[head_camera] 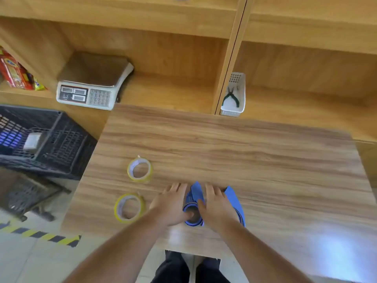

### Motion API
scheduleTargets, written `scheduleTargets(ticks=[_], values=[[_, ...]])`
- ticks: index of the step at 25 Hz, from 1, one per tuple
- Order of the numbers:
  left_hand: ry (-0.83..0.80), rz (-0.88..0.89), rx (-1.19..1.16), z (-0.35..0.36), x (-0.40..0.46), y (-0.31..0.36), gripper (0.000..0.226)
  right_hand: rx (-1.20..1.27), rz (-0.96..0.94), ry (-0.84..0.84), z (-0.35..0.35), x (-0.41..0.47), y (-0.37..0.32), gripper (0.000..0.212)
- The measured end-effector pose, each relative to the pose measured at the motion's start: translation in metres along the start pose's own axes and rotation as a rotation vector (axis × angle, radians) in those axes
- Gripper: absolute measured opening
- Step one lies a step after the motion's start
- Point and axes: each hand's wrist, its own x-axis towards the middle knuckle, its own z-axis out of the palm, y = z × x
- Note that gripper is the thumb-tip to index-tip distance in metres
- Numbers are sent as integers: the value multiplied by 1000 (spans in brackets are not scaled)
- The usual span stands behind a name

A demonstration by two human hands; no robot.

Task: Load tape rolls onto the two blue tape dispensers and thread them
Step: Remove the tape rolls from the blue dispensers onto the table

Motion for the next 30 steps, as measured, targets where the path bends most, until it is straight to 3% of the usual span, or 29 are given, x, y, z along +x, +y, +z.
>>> scheduleTargets(ticks=[3,6,15,30], values=[[-37,-28,29,23,-6,-1,83,32,90,-53,19,-7,3,61],[-81,-5,39,50,-9,-1,94,40,181,-105,38,-13,7,52],[31,-58,-19,77,-3,15,85,114,264,-77,49,-16,10,29],[1,19,-31,70,-7,-13,86,19,348,-83,48,-16,14,37]])
